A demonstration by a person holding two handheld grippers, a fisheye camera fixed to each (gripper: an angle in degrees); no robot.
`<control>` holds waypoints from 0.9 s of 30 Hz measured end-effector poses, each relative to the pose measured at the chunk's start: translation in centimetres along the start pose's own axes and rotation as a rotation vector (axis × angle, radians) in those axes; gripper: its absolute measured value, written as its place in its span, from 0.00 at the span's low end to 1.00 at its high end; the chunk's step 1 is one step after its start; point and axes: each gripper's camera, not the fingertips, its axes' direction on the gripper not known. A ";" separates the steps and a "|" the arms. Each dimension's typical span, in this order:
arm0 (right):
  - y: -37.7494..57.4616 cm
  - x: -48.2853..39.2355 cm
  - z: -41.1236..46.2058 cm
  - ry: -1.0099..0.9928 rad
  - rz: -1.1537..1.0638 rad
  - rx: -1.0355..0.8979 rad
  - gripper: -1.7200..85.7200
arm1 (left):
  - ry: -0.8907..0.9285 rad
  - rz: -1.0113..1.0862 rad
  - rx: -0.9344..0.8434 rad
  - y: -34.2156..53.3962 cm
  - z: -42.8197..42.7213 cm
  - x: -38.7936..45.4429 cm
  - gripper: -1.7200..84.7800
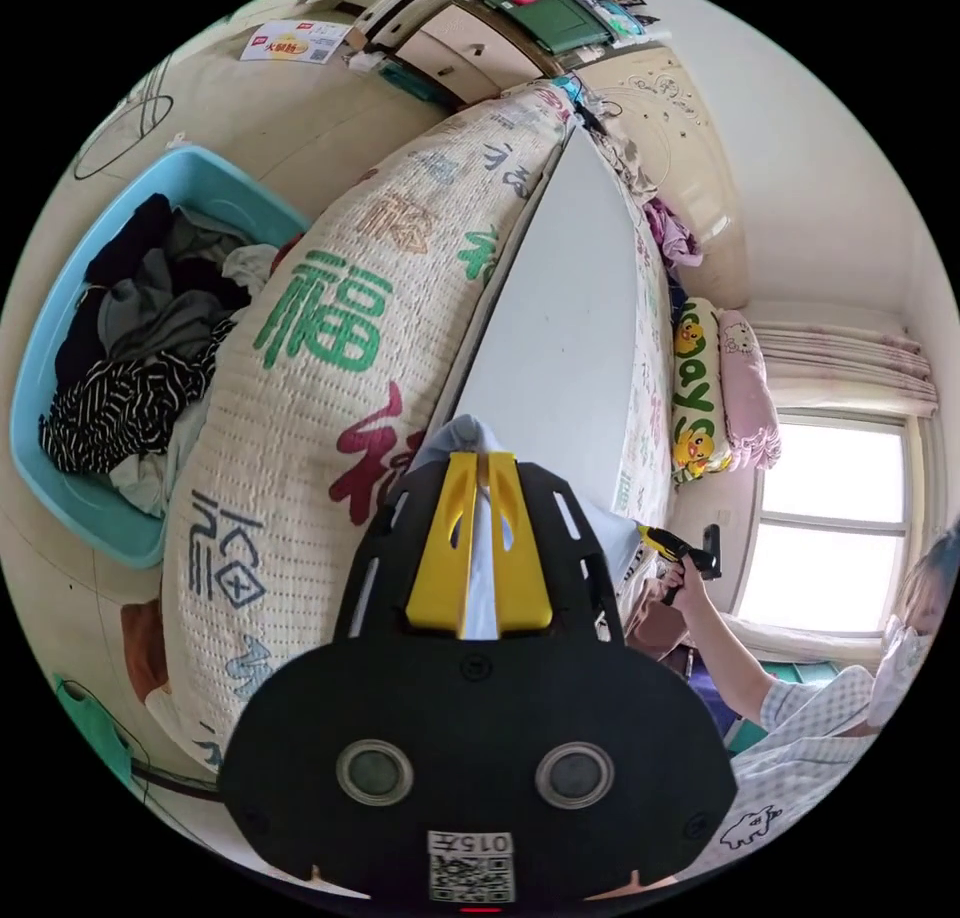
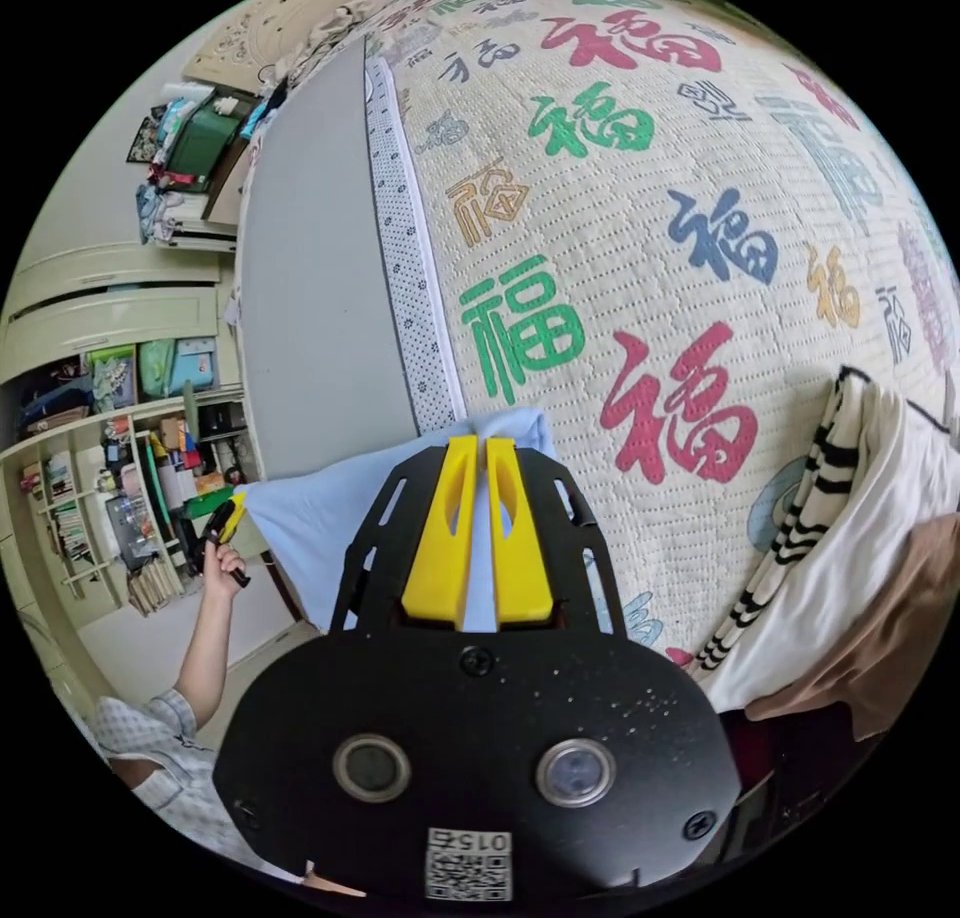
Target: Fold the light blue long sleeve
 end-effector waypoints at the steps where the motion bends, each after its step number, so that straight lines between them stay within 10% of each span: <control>1: -0.4 -0.8 -0.2 0.042 -0.001 0.001 0.03 | -0.004 0.000 -0.002 -0.7 0.3 0.6 0.02; 15: 15.6 2.7 -7.2 -0.005 -0.030 0.164 0.05 | -0.279 0.260 -0.098 0.1 0.4 13.7 0.09; 27: 33.2 9.4 -1.9 -0.097 0.245 0.075 0.17 | -0.107 0.883 -0.469 3.6 28.8 47.0 0.15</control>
